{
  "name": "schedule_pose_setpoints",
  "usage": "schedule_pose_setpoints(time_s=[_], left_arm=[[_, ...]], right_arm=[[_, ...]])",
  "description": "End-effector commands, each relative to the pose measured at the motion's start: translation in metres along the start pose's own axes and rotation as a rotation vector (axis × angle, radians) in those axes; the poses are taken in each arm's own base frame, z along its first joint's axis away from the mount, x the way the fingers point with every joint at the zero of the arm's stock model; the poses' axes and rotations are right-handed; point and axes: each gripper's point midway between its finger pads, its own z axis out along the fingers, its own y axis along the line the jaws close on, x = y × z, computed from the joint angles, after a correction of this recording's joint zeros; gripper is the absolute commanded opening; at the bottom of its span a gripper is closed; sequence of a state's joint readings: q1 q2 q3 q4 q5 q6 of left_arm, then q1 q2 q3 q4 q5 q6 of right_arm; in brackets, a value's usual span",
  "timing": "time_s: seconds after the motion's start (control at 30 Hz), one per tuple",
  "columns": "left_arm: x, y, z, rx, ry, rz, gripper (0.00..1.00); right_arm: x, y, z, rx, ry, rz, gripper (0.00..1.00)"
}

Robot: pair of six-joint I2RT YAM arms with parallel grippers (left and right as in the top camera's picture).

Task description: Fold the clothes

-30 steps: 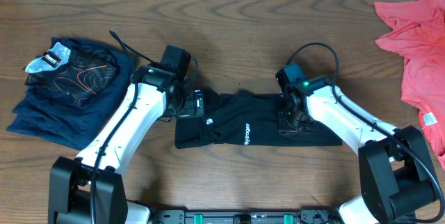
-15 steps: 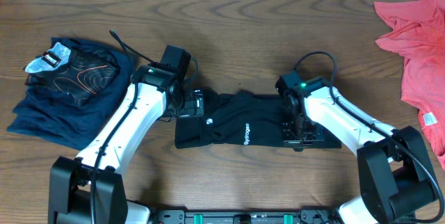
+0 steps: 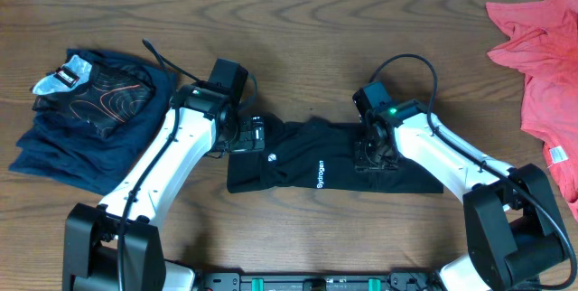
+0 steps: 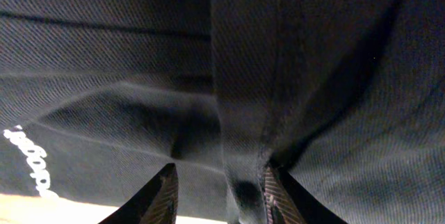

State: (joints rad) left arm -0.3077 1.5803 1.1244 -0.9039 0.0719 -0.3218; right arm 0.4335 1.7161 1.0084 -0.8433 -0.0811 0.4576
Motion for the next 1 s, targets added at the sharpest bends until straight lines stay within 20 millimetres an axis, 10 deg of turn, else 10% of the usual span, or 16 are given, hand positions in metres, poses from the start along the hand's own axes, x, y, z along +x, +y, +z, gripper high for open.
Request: schedule_pose_setpoints(time_s=[0.0, 0.23, 0.37, 0.87, 0.97], left_arm=[[-0.005, 0.0, -0.006, 0.005, -0.018, -0.019, 0.98], [0.002, 0.003, 0.007, -0.005, 0.006, -0.016, 0.98], [0.001, 0.001, 0.022, -0.002, 0.036, 0.041, 0.98], [0.027, -0.05, 0.088, 0.306, 0.292, 0.139, 1.0], [0.029, -0.05, 0.089, 0.307, 0.3, 0.136, 0.54]], right_arm=[[0.0, -0.002, -0.007, 0.02, -0.01, -0.022, 0.39], [-0.022, -0.031, -0.06, 0.129, -0.139, 0.013, 0.44], [-0.029, -0.042, -0.083, 0.113, -0.205, 0.059, 0.66], [-0.023, -0.07, -0.089, 0.137, -0.176, 0.127, 0.68], [-0.024, -0.071, -0.09, 0.137, -0.176, 0.127, 0.67]])
